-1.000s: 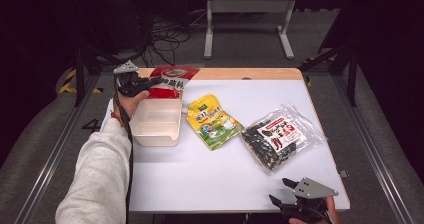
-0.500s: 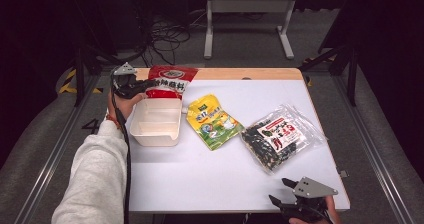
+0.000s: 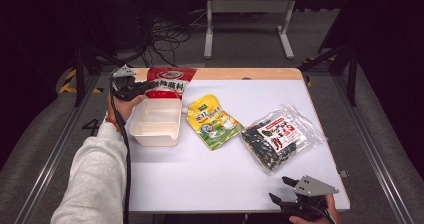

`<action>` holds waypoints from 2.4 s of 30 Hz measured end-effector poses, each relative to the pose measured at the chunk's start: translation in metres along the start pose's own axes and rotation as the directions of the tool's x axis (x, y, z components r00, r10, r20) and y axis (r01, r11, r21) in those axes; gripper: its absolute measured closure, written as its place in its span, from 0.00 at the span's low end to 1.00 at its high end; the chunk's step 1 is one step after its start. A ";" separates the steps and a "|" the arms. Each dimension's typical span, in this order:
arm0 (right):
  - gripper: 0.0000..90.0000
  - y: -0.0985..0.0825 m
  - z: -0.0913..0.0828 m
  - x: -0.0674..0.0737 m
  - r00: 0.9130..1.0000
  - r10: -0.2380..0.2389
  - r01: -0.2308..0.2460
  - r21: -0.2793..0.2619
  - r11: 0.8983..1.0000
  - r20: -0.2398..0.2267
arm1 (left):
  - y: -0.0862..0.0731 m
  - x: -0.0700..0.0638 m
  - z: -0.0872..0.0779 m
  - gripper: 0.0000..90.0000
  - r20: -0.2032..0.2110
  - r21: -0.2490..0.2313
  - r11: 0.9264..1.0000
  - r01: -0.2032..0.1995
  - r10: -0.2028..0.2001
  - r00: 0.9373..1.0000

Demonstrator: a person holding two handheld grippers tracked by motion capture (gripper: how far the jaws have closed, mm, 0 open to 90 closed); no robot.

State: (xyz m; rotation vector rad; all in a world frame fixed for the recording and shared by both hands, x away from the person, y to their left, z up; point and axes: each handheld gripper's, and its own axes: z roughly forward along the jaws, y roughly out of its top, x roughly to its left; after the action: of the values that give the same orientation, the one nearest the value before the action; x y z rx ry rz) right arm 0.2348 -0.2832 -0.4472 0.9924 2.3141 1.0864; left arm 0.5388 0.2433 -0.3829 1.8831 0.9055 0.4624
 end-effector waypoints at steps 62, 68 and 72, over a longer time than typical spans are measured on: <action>0.28 -0.002 0.002 -0.103 0.917 0.382 -0.371 -0.107 0.922 0.112 | -0.131 -0.191 -0.072 0.21 0.202 0.112 0.959 -0.260 0.234 0.951; 0.24 -0.002 0.016 -0.117 0.894 0.442 -0.439 -0.045 0.897 0.076 | -0.133 -0.195 -0.067 0.20 0.217 0.138 0.945 -0.296 0.262 0.940; 0.16 0.002 0.023 -0.123 0.880 0.472 -0.471 -0.037 0.882 0.053 | -0.129 -0.197 -0.064 0.20 0.251 0.128 0.948 -0.290 0.252 0.935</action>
State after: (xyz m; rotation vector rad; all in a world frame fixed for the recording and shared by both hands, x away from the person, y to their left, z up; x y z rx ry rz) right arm 0.3318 -0.3616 -0.4537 1.6138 2.0525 1.2320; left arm 0.3182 0.1677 -0.4543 2.1739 0.5414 0.3307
